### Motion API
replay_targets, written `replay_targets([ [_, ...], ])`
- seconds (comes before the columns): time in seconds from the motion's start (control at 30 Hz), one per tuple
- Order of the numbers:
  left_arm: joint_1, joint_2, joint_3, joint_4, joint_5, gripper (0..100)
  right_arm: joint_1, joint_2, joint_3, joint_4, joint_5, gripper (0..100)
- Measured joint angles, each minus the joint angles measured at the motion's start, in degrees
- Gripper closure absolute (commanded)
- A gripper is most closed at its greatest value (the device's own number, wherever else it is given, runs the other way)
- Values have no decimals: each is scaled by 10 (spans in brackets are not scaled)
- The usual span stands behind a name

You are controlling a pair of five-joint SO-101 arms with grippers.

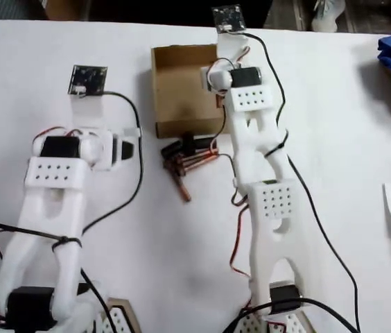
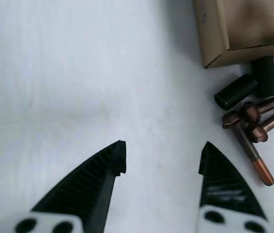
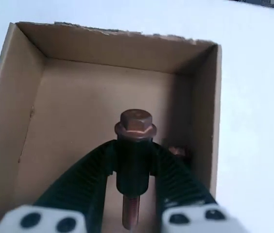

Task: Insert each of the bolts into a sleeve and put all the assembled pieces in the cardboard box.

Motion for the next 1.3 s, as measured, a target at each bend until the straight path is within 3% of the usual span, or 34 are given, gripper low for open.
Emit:
replay_targets([
  [1.07, 0, 0, 21, -9, 0, 744, 2, 84, -35, 22, 4, 974],
  [1.23, 0, 0, 21, -9, 0, 744, 2, 84, -35, 22, 5, 858],
  [1.3, 0, 0, 21, -9, 0, 744, 2, 84, -36, 22, 5, 858],
])
